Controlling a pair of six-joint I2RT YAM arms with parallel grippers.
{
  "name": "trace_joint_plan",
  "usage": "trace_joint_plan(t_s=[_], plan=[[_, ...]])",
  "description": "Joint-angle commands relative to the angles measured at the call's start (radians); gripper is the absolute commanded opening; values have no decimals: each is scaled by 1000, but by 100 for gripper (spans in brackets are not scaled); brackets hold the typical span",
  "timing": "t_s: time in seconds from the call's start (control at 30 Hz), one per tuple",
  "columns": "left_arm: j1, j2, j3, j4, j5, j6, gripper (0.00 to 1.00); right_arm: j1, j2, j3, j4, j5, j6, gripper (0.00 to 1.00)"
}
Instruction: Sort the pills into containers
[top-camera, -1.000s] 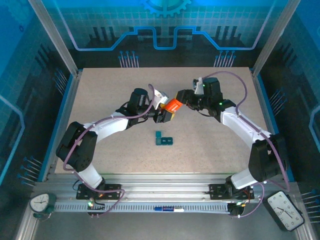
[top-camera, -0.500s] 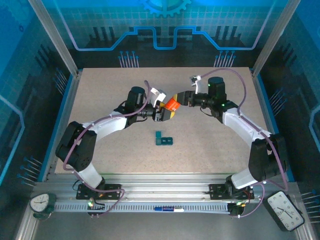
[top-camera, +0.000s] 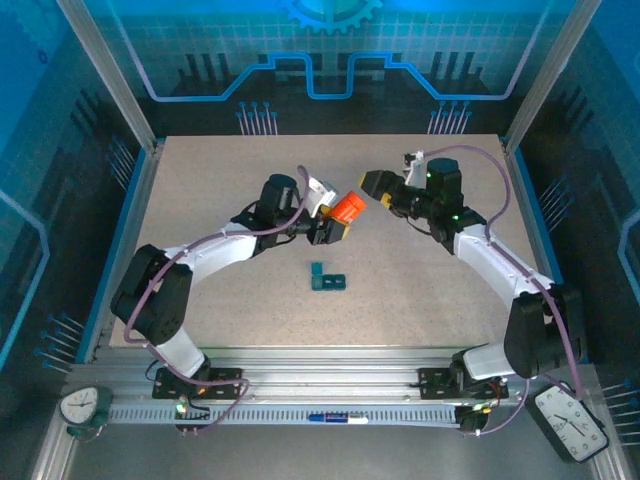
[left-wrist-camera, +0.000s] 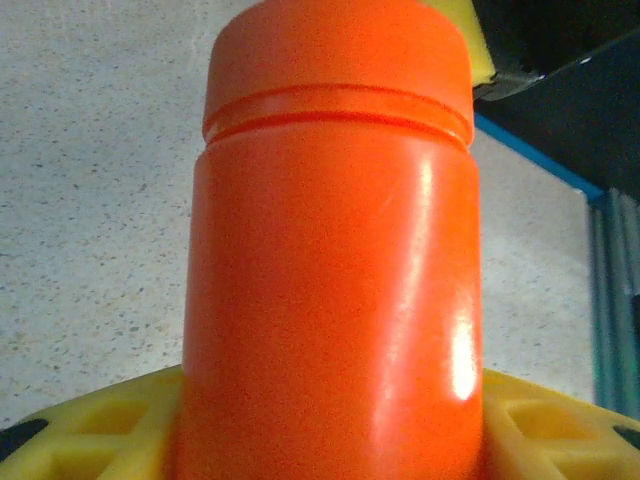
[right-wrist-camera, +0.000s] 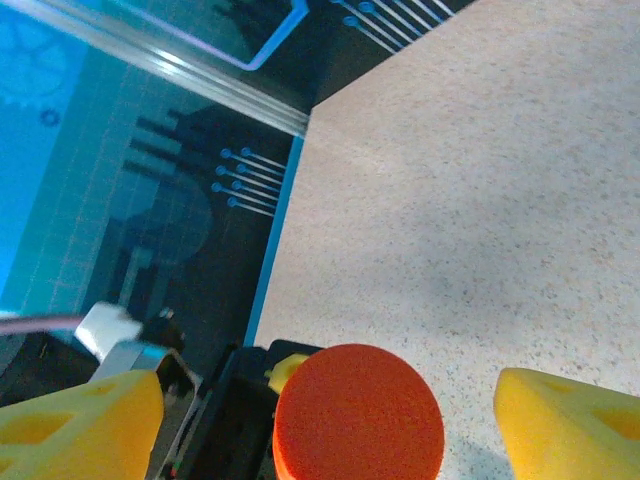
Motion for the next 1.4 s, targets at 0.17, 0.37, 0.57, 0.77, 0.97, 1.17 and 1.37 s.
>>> trace_joint_plan(t_s=[0.17,0.37,0.57,0.77,0.97,1.17,1.37], plan=[[-23,-36,34,-18,-83,83,0,48,52,43,-71,61,81,88],[-29,-40,33,-16,-91,80,0,76,80,41,-64,66,85,84],[-31,-42,34,-16,-93,75,0,86,82,34,-43,50,86,63],[-30,-43,35,-4,-93,59,0,87,97,29,-14,-21,50,50],[-17,-53,53,-7,0,13,0,58,122,30,82,-164,-137,50],[13,-73,51,74,205,-130,0,5,122,3,223,-333,-355,54],[14,-75,52,42,144,-101,0,-27,103,-13,368,-329,-136,73]])
